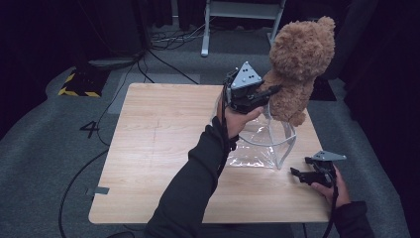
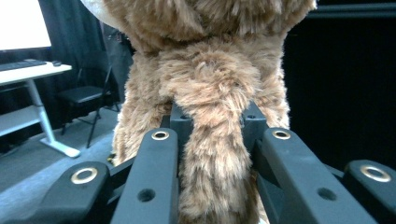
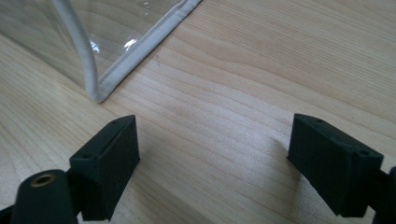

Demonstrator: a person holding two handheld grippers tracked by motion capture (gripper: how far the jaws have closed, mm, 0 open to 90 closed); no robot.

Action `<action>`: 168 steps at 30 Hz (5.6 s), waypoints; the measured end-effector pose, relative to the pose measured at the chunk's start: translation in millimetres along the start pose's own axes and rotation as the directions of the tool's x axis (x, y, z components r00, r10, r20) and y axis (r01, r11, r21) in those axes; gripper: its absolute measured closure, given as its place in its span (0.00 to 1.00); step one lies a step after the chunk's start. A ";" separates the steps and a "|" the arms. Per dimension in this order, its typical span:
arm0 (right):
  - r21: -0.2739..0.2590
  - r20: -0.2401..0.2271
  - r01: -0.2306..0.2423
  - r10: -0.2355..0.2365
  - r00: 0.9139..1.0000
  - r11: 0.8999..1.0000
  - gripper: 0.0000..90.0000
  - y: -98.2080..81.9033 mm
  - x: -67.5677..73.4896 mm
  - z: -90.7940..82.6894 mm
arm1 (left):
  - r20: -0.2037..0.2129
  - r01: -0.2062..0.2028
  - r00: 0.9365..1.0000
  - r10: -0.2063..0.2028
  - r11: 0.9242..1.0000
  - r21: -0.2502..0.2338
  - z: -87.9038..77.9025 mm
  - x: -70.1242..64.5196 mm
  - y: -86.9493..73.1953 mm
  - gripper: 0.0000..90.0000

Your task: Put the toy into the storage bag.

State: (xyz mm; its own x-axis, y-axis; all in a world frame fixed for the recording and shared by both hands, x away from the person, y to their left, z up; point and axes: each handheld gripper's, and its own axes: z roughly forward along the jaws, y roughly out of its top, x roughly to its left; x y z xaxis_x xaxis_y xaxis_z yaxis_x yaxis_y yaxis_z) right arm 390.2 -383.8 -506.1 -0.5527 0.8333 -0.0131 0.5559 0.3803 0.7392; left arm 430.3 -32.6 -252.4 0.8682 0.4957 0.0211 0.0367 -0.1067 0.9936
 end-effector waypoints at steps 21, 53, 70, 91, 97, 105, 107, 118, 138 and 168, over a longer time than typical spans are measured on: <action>0.000 0.002 -0.001 0.001 1.000 1.000 0.18 -0.1 0.1 -0.1 | 0.006 0.056 0.998 -0.056 0.998 -0.028 -4.3 -24.1 13.6 0.83; 0.000 0.001 -0.002 0.002 1.000 1.000 0.18 -0.1 0.2 -0.1 | -0.115 0.092 0.990 -0.083 0.993 0.074 -20.0 -7.7 -39.3 0.84; 0.001 0.001 -0.002 0.002 1.000 1.000 0.18 -0.1 0.2 -0.1 | -0.111 0.077 0.992 -0.058 0.981 0.176 -17.3 -1.5 -64.3 0.84; 0.001 0.001 -0.002 0.002 1.000 1.000 0.18 -0.1 0.2 -0.1 | -0.106 0.026 0.994 0.003 0.963 0.269 -17.9 -2.1 -74.0 0.83; 0.001 0.001 -0.003 0.003 1.000 1.000 0.18 -0.1 0.2 -0.1 | -0.077 0.005 0.997 0.019 0.953 0.304 -17.6 -2.2 -74.7 0.82; 0.000 0.001 -0.002 0.002 1.000 1.000 0.18 -0.1 0.2 -0.1 | -0.055 -0.010 0.998 0.032 0.933 0.361 -14.5 -2.2 -76.7 0.82; 0.001 0.001 -0.003 0.003 1.000 1.000 0.18 -0.1 0.2 -0.1 | -0.049 0.000 0.999 0.020 0.928 0.372 -14.0 -2.2 -77.4 0.82; 0.000 0.001 -0.002 0.002 1.000 1.000 0.18 -0.1 0.2 -0.1 | -0.002 -0.005 1.000 0.006 0.926 0.379 -15.5 -0.5 -82.5 0.72; 0.000 0.001 -0.002 0.002 1.000 1.000 0.18 -0.1 0.2 -0.1 | -0.003 0.058 0.998 -0.060 0.951 0.303 -25.5 4.6 -84.2 0.36; 0.001 0.001 -0.003 0.003 1.000 1.000 0.18 -0.1 0.3 -0.2 | -0.050 0.029 0.999 -0.014 0.948 0.316 -42.5 16.3 -71.8 0.28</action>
State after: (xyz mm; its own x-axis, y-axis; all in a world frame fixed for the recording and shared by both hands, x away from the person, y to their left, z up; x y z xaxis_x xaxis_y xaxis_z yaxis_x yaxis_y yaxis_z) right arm 389.9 -383.6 -506.0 -0.5503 0.8349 -0.0112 0.5584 0.3779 0.7385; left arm 420.8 19.8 -318.7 0.8418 0.5396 0.0129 0.2164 -0.3594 0.9077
